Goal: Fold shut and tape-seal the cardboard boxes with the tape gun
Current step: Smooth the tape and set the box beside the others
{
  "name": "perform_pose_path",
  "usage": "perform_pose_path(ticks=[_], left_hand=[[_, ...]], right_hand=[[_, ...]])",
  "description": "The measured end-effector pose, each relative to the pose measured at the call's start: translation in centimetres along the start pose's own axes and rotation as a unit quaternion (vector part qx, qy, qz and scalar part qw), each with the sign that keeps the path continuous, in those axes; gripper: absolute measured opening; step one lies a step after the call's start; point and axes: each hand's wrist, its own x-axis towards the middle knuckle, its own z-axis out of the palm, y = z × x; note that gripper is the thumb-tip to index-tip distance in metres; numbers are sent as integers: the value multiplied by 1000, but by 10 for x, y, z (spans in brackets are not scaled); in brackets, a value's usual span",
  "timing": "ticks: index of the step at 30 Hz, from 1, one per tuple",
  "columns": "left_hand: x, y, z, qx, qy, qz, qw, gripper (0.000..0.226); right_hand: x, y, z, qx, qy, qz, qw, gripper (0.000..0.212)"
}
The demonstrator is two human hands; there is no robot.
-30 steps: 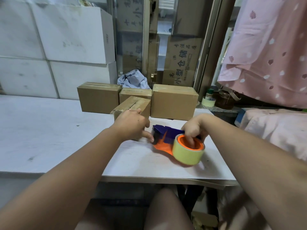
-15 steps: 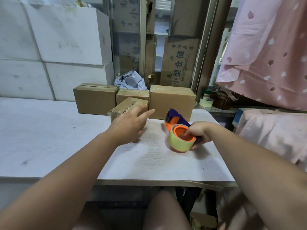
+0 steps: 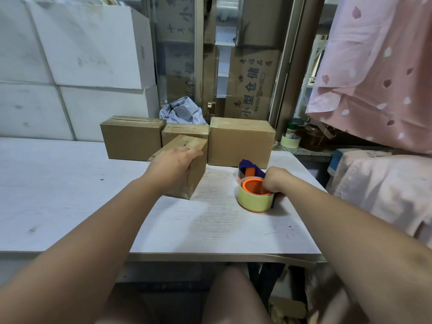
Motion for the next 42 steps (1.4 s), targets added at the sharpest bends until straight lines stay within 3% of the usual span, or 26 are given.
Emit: perform_pose_path(ticks=[3, 5, 7, 9, 12, 16, 19, 21, 24, 26, 28, 42], left_hand=[[3, 1, -3, -36, 1, 11, 999, 47], [6, 1, -5, -64, -10, 16, 998, 47], [6, 2, -4, -72, -14, 25, 997, 45], [5, 5, -1, -65, 6, 30, 997, 39], [1, 12, 3, -81, 43, 14, 996, 28], [-4, 20, 3, -120, 55, 13, 991, 35], [-9, 24, 2, -136, 70, 56, 987, 48], [-13, 21, 4, -149, 114, 40, 981, 50], [-19, 13, 5, -209, 186, -103, 954, 31], [-23, 7, 6, -264, 187, -200, 925, 25], [-28, 1, 8, -289, 180, -238, 910, 27], [-37, 0, 11, -245, 186, -204, 929, 16]], right_hand=[[5, 0, 0, 77, 22, -9, 997, 56], [2, -6, -2, 153, 108, -60, 980, 69], [-12, -19, -8, 223, 198, -133, 945, 65], [-24, -34, -12, 235, 238, -207, 919, 51], [-33, -55, -8, 199, 225, -301, 905, 36], [-39, -71, 2, 219, 194, -373, 881, 40], [-40, -70, 6, 248, 164, -376, 878, 38], [-40, -69, 8, 257, 163, -368, 878, 35], [-38, -70, 10, 266, 166, -359, 879, 29], [-35, -70, 12, 270, 166, -357, 879, 27], [-34, -70, 13, 274, 165, -355, 878, 25], [-42, -76, 8, 343, 134, -370, 853, 16]])
